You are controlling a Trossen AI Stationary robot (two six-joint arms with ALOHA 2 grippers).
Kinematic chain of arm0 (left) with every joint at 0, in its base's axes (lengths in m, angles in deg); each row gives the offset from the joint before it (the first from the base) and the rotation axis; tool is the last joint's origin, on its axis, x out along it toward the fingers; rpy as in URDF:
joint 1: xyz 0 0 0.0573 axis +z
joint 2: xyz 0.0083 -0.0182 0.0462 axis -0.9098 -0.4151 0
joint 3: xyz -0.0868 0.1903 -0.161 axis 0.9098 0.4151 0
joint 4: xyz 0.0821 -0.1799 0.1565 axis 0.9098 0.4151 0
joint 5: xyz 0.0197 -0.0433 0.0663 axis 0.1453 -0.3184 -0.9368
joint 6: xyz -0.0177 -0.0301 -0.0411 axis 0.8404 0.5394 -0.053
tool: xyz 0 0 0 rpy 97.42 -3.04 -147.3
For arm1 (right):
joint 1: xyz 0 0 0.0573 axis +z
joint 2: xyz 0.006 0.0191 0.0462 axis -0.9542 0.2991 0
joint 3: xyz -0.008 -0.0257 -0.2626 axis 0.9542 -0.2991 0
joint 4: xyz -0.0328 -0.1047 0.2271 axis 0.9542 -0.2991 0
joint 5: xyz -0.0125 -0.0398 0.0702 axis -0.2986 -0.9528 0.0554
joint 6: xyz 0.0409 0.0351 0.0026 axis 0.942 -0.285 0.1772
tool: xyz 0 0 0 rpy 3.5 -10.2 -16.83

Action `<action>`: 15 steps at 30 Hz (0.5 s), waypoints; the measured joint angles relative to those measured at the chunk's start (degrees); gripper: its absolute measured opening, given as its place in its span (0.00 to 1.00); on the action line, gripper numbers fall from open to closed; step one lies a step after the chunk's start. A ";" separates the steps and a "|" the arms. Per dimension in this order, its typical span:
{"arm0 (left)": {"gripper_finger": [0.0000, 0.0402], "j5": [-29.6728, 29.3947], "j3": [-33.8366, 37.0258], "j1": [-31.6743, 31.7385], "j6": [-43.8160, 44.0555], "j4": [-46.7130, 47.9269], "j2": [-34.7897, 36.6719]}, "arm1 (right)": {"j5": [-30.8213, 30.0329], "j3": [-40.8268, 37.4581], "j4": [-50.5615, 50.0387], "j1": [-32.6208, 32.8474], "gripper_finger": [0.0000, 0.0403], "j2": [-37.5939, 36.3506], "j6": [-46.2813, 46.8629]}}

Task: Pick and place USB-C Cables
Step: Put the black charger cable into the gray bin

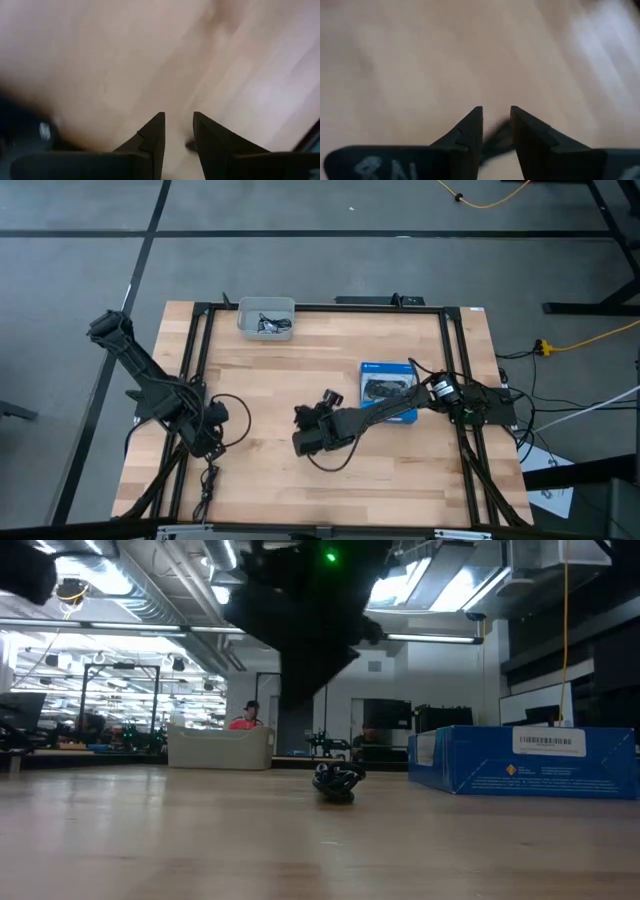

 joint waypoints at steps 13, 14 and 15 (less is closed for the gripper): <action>0.23 -20.29 0.02 0.00 -19.46 -1.84 0.00 | 10.40 0.00 -10.06 -0.87 0.26 -0.54 19.33; 0.23 -21.76 0.02 0.00 -20.16 -1.84 0.00 | 10.62 0.00 -9.24 -0.88 0.26 -0.54 19.30; 0.23 -22.94 0.02 0.00 -21.01 -1.84 0.00 | 11.05 0.00 -8.56 -0.91 0.26 -0.54 19.29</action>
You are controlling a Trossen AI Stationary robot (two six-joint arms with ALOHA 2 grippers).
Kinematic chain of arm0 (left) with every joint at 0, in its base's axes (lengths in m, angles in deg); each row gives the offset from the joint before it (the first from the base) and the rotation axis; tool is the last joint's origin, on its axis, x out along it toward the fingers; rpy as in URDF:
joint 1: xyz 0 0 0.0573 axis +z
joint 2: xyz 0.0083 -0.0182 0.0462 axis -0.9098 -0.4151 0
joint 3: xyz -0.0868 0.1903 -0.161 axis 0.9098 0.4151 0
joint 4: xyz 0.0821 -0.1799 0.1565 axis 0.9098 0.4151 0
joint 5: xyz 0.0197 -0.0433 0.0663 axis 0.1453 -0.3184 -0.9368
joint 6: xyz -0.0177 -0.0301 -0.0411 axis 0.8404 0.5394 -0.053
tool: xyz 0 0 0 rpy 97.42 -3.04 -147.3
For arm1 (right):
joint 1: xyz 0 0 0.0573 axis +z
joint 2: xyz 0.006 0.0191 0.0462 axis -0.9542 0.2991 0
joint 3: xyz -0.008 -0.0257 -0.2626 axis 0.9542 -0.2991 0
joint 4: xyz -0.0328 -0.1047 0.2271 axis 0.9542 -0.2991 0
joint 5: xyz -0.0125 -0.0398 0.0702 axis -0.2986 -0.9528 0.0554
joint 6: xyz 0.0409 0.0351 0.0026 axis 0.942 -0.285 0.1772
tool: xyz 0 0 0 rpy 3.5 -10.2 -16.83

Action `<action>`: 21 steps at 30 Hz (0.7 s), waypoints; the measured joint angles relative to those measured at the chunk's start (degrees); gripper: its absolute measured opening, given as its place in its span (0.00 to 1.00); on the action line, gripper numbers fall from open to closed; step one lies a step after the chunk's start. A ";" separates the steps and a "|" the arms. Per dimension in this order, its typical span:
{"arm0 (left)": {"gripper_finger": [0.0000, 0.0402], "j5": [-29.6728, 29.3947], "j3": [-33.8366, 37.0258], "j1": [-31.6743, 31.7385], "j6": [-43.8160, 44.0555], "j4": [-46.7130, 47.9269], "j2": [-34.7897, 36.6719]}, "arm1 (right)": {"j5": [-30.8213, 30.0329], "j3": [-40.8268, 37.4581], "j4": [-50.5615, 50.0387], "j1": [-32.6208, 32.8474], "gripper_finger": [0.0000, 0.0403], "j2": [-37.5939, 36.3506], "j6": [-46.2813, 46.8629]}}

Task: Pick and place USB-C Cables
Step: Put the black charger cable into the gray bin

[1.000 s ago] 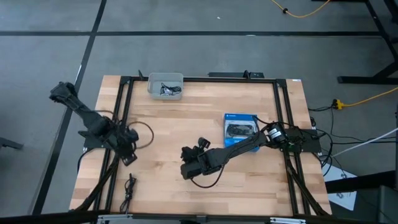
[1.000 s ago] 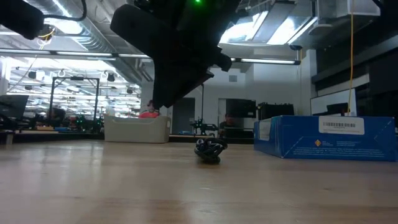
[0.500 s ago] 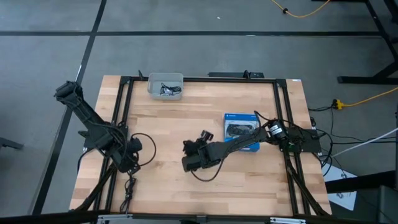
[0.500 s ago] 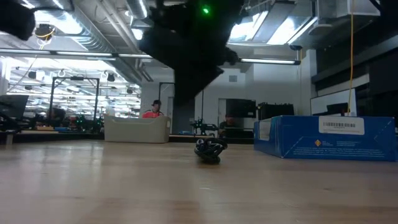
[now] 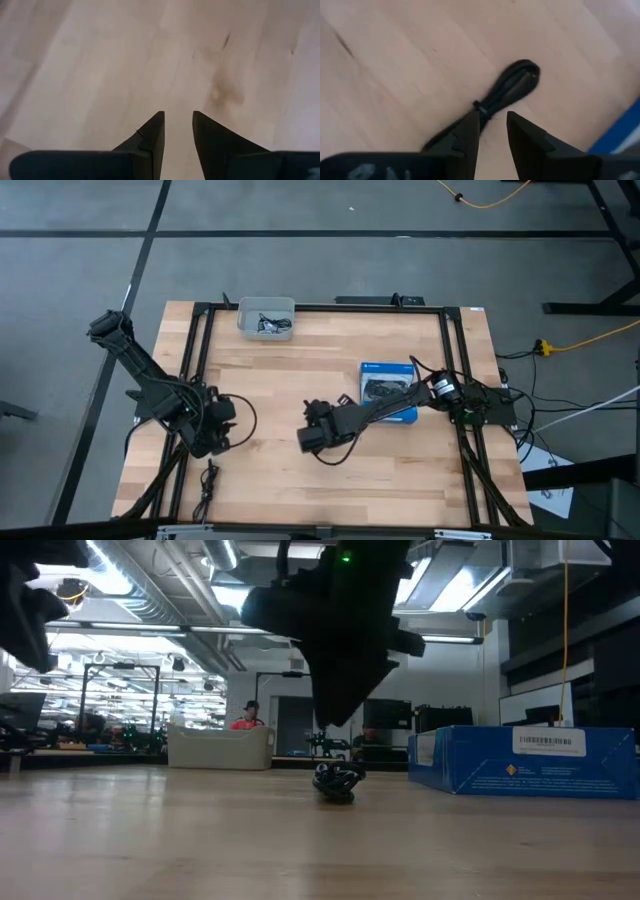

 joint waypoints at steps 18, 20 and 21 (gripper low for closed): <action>0.23 -2.98 0.00 0.02 -6.38 0.02 0.00 | 10.16 0.00 4.32 -1.16 0.26 0.13 30.19; 0.23 -2.96 0.00 0.02 -6.38 0.02 0.00 | 10.14 0.00 4.25 -1.23 0.26 0.13 30.08; 0.23 -2.96 0.00 0.02 -6.38 0.02 0.00 | 9.86 0.00 4.08 -1.24 0.26 0.14 30.01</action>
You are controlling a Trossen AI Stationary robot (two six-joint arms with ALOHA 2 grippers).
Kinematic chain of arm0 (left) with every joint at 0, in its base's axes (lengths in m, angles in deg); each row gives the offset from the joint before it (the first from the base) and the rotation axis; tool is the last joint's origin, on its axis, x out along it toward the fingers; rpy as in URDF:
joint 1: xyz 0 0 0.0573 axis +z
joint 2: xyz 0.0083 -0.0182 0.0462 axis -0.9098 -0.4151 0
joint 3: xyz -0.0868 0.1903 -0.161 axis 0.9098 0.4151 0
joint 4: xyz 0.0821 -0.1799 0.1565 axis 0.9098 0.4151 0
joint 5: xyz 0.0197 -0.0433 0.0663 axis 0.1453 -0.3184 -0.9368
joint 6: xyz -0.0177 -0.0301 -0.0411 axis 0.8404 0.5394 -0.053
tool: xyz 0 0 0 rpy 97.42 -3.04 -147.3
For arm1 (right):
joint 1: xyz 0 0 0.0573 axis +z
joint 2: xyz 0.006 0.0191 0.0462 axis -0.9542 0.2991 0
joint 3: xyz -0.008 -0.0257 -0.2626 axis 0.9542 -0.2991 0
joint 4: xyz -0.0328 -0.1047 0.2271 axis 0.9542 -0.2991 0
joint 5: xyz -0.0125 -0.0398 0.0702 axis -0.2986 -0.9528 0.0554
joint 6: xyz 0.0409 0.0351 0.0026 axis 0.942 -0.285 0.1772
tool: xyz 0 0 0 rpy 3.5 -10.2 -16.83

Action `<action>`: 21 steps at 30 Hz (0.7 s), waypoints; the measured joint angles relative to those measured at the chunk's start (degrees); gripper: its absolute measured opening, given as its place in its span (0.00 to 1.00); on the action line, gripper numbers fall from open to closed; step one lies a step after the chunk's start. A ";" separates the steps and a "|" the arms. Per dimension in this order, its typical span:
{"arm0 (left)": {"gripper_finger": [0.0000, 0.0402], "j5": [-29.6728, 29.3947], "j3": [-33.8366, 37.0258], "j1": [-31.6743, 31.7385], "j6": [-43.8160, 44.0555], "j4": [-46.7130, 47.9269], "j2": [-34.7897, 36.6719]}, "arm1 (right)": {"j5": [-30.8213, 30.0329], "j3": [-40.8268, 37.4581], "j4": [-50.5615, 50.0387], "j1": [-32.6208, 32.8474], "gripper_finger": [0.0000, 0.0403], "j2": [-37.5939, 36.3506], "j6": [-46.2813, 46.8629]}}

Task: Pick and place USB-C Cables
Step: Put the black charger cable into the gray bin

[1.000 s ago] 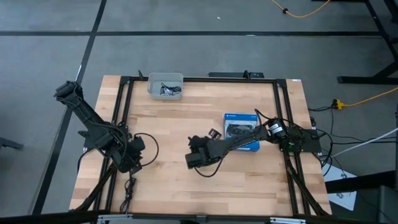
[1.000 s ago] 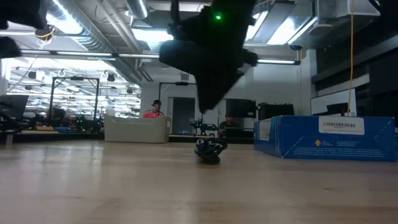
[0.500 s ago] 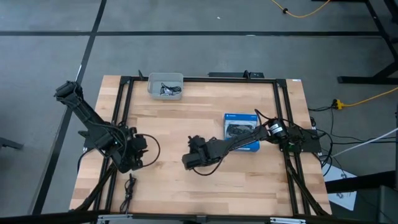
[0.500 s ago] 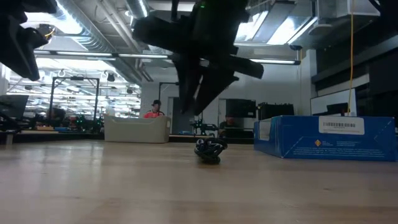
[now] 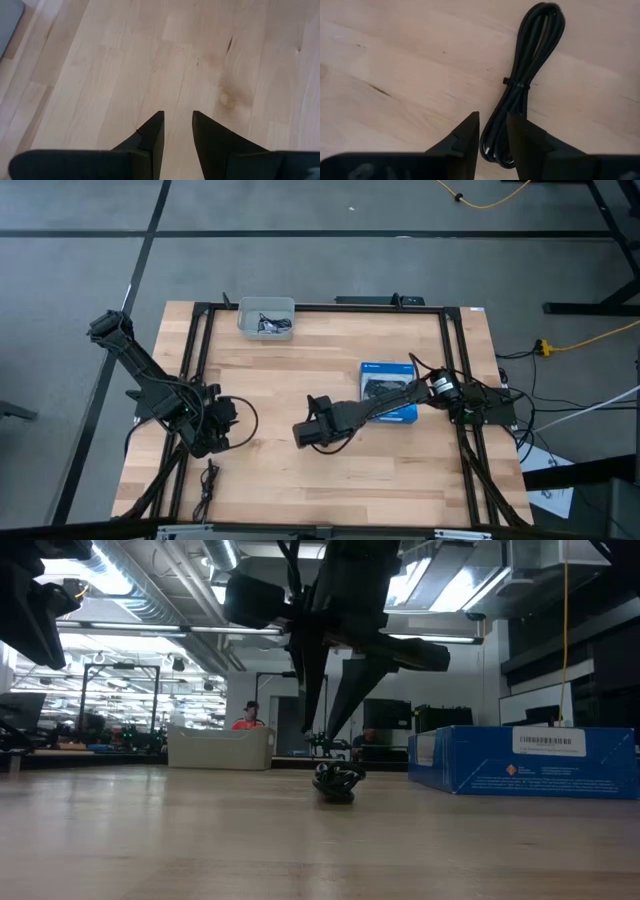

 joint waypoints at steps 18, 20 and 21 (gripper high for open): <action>0.23 -0.09 0.00 0.00 -0.02 0.00 0.00 | -6.19 0.00 -0.25 -0.08 0.26 0.13 -3.04; 0.23 -0.09 0.00 0.00 -0.02 0.00 0.00 | -5.83 -0.01 -0.26 -0.08 0.26 0.15 -3.08; 0.23 -0.09 0.00 0.00 -0.02 0.00 0.00 | -5.83 0.00 -0.26 -0.08 0.26 0.15 -3.08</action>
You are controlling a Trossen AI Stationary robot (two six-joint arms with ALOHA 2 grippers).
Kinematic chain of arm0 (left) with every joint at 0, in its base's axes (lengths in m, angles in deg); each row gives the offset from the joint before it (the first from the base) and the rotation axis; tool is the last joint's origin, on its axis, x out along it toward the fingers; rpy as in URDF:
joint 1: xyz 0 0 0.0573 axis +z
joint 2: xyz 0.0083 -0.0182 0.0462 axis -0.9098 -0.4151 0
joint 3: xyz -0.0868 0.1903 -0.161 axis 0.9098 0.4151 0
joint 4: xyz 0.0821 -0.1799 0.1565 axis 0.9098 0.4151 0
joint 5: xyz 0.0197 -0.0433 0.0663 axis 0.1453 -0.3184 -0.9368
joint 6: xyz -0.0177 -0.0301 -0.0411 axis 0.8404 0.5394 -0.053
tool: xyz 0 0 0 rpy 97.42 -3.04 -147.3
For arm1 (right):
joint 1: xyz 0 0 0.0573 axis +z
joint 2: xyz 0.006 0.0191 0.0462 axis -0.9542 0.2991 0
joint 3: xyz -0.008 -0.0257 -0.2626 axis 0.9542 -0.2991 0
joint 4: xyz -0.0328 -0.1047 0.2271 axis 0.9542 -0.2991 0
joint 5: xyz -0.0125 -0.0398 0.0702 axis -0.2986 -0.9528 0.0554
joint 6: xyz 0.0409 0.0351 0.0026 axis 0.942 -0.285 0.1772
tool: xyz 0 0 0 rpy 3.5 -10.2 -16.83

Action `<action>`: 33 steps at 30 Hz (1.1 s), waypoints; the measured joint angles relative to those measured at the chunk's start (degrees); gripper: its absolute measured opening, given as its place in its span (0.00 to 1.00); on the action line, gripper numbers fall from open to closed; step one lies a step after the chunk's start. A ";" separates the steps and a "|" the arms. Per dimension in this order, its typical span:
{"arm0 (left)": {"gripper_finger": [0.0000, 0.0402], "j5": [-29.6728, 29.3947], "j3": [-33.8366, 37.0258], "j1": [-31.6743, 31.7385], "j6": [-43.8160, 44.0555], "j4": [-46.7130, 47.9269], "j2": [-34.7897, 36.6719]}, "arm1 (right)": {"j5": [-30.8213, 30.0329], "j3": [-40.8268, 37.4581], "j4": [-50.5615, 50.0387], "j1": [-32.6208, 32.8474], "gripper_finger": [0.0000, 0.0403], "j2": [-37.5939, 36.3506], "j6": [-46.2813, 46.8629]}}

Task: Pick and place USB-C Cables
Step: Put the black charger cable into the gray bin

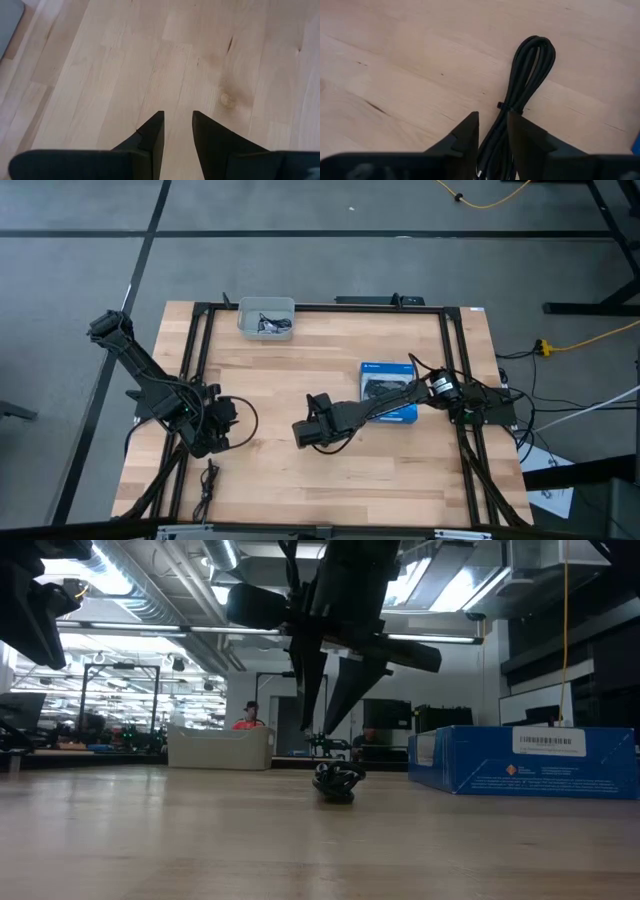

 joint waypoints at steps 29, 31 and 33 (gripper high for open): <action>0.23 -1.62 0.00 -0.02 -0.04 0.02 0.02 | 2.77 -0.21 0.09 -2.25 0.53 3.32 0.28; 0.23 -1.62 0.02 -0.02 -0.02 0.02 0.02 | 2.74 -0.91 0.51 -2.27 0.52 3.30 0.28; 0.23 -1.62 0.01 -0.01 -0.02 0.01 0.02 | 2.75 -1.05 -0.56 -2.27 0.51 3.39 0.28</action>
